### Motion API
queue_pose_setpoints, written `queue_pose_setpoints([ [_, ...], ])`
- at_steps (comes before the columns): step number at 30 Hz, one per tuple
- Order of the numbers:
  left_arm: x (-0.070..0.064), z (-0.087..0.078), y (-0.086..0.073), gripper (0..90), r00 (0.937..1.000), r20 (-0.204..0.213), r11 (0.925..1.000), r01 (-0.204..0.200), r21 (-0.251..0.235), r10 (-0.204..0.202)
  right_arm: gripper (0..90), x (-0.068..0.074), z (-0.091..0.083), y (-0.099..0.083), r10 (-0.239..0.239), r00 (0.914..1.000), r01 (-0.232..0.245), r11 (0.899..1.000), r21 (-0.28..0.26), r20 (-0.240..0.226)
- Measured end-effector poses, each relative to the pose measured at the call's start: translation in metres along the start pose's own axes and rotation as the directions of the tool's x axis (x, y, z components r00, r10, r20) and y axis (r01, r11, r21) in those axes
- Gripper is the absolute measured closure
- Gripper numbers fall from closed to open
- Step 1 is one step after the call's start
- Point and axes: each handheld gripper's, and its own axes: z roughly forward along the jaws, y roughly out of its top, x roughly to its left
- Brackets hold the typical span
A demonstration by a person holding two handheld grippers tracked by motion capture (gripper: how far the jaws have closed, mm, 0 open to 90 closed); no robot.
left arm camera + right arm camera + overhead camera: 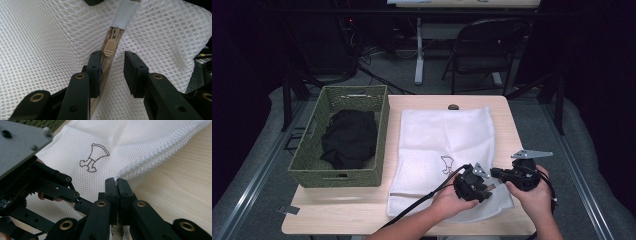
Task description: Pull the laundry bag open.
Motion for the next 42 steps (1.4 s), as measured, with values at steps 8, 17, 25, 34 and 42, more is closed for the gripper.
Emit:
queue_pose_setpoints([
  [8,0.0017,0.0001,0.0021,68.6,0.9995,0.032,0.9999,0.003,-0.014,-0.002,88.5,-0.0001,0.0018,-0.0002,0.002,1.0,-0.002,1.0,0.001,-0.003],
  [17,-0.002,-0.0055,0.0024,68.5,0.9989,0.046,0.9996,0.008,-0.027,-0.007,88.4,-0.001,0.0016,-0.0006,0.004,1.0,-0.004,1.0,-0.006,-0.002],
  [25,-0.0027,-0.003,0.0024,70.0,0.9993,0.033,0.9991,0.021,-0.038,-0.019,88.5,0.0001,0.0018,-0.0003,0.007,1.0,-0.007,1.0,-0.009,-0.007],
  [34,-0.0036,-0.0012,0.0033,73.5,0.9984,0.025,0.9968,0.052,-0.061,-0.05,88.4,-0.0008,0.0024,-0.0009,0.01,0.9999,-0.01,1.0,-0.011,-0.006],
  [42,-0.003,-0.005,0.0035,81.1,0.9983,0.018,0.9951,0.057,-0.081,-0.056,88.4,-0.0014,0.0021,-0.0013,0.014,0.9999,-0.014,1.0,-0.007,-0.007],
])
